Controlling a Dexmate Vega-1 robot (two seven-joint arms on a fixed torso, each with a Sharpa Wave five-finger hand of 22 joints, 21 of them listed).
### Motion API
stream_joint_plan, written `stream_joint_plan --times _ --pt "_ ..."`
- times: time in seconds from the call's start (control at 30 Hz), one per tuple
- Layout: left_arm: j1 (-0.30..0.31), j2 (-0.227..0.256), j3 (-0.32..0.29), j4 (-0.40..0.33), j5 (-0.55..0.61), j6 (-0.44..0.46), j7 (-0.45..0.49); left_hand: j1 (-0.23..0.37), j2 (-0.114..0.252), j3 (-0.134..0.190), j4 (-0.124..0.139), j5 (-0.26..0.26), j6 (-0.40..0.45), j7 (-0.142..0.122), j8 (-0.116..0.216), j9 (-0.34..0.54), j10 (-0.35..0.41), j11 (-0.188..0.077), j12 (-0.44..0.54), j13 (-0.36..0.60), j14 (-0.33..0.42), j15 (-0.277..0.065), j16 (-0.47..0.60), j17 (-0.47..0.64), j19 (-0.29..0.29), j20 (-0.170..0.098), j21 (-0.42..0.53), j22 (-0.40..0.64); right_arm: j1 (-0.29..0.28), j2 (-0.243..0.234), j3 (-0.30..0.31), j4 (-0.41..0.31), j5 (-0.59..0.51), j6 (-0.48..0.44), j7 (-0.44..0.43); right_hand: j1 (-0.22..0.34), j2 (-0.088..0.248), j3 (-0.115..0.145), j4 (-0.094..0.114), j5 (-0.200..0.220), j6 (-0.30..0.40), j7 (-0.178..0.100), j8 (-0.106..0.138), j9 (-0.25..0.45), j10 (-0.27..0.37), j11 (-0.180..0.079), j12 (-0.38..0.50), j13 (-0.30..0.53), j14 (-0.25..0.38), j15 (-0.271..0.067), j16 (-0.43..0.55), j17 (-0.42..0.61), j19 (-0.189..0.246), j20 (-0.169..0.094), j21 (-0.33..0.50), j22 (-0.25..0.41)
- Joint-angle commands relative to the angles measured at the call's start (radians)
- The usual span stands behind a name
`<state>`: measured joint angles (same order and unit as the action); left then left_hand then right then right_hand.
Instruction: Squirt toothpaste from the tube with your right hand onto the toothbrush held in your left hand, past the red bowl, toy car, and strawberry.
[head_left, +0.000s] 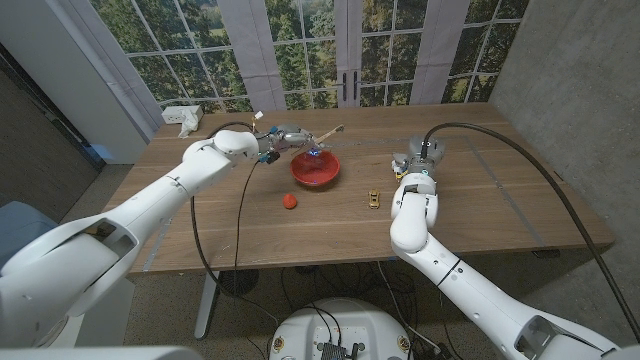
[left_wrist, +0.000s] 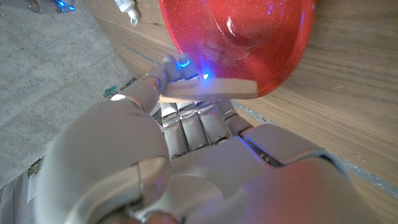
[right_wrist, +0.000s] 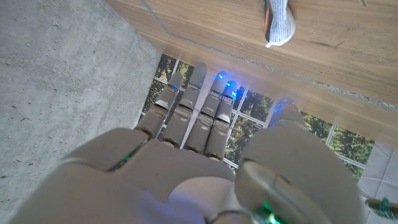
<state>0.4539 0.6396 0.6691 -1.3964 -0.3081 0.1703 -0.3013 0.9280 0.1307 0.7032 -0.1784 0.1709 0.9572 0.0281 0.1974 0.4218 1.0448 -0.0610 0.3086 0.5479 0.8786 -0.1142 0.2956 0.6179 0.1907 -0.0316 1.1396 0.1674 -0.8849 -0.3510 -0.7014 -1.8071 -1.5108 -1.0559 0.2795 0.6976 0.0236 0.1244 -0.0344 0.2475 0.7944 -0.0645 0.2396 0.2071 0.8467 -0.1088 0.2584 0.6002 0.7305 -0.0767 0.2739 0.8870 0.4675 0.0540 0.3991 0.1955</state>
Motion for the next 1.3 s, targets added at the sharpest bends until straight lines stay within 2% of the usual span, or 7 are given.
stream_joint_plan --times 0.03,0.33,0.5,0.83,1.0,1.3 --pt "-0.006 -0.002 0.021 -0.014 0.049 0.018 0.026 0.041 0.030 -0.008 0.003 0.005 0.005 -0.006 0.003 -0.001 0.147 -0.140 0.001 -0.002 -0.015 -0.123 -0.017 -0.013 -0.013 0.004 -0.012 0.000 0.001 -0.045 -0.032 -0.066 0.076 -0.017 -0.076 -0.007 -0.004 -0.004 -0.001 -0.003 0.000 0.004 -0.003 0.002 0.003 0.006 -0.004 0.006 0.002 -0.101 0.005 0.004 0.004 0.002 0.001 0.003" --pt "-0.016 -0.008 0.036 -0.013 0.070 0.026 0.019 0.025 0.016 -0.009 0.006 0.005 0.015 -0.004 0.004 -0.010 0.153 -0.135 -0.013 -0.045 -0.098 -0.116 -0.103 -0.108 -0.092 0.023 -0.091 -0.005 0.013 -0.063 -0.051 -0.075 0.091 -0.034 -0.079 -0.004 -0.002 -0.004 -0.006 -0.003 0.000 0.003 -0.003 0.002 0.004 0.006 -0.005 0.007 0.004 -0.101 0.008 0.004 0.004 0.002 0.001 0.003" --pt "-0.019 0.001 0.049 -0.040 0.102 0.047 0.031 0.021 0.004 -0.012 0.003 0.004 0.020 -0.004 0.004 -0.014 0.151 -0.138 -0.022 -0.061 -0.151 -0.112 -0.125 -0.150 -0.135 0.033 -0.128 -0.007 0.017 -0.071 -0.058 -0.078 0.102 -0.042 -0.086 -0.003 -0.001 -0.004 -0.008 -0.003 0.001 0.002 -0.002 0.002 0.004 0.004 -0.006 0.008 0.008 -0.102 0.011 0.003 0.005 0.002 0.001 0.003" --pt "-0.018 0.044 0.080 -0.158 0.214 0.141 0.082 0.019 0.000 -0.029 0.002 0.000 0.032 0.000 0.005 -0.019 0.153 -0.139 -0.032 -0.079 -0.177 -0.111 -0.116 -0.179 -0.186 0.052 -0.170 -0.008 0.026 -0.089 -0.069 -0.085 0.133 -0.045 -0.102 -0.004 -0.001 -0.006 -0.010 -0.003 0.000 0.003 -0.003 0.002 0.006 0.004 -0.007 0.009 0.016 -0.102 0.015 0.001 0.006 0.002 0.002 0.003" --pt "-0.021 0.054 0.098 -0.199 0.272 0.190 0.101 0.023 0.000 -0.035 -0.001 0.000 0.038 0.003 0.004 -0.021 0.152 -0.139 -0.038 -0.088 -0.184 -0.112 -0.113 -0.191 -0.204 0.049 -0.188 -0.008 0.031 -0.098 -0.075 -0.089 0.148 -0.047 -0.108 -0.003 0.000 -0.006 -0.012 -0.003 0.000 0.002 -0.003 0.002 0.008 0.005 -0.008 0.009 0.017 -0.105 0.016 0.001 0.007 0.003 0.002 0.003" --pt "-0.043 0.048 0.126 -0.208 0.322 0.242 0.078 0.035 -0.004 -0.049 -0.007 -0.002 0.045 0.004 0.002 -0.028 0.135 -0.138 -0.055 -0.106 -0.194 -0.114 -0.108 -0.212 -0.217 0.048 -0.213 -0.009 0.041 -0.114 -0.086 -0.092 0.173 -0.052 -0.115 -0.005 0.002 -0.007 -0.014 -0.003 0.000 0.003 -0.002 0.003 0.009 0.006 -0.010 0.010 0.020 -0.104 0.018 -0.001 0.007 0.002 0.002 0.003"
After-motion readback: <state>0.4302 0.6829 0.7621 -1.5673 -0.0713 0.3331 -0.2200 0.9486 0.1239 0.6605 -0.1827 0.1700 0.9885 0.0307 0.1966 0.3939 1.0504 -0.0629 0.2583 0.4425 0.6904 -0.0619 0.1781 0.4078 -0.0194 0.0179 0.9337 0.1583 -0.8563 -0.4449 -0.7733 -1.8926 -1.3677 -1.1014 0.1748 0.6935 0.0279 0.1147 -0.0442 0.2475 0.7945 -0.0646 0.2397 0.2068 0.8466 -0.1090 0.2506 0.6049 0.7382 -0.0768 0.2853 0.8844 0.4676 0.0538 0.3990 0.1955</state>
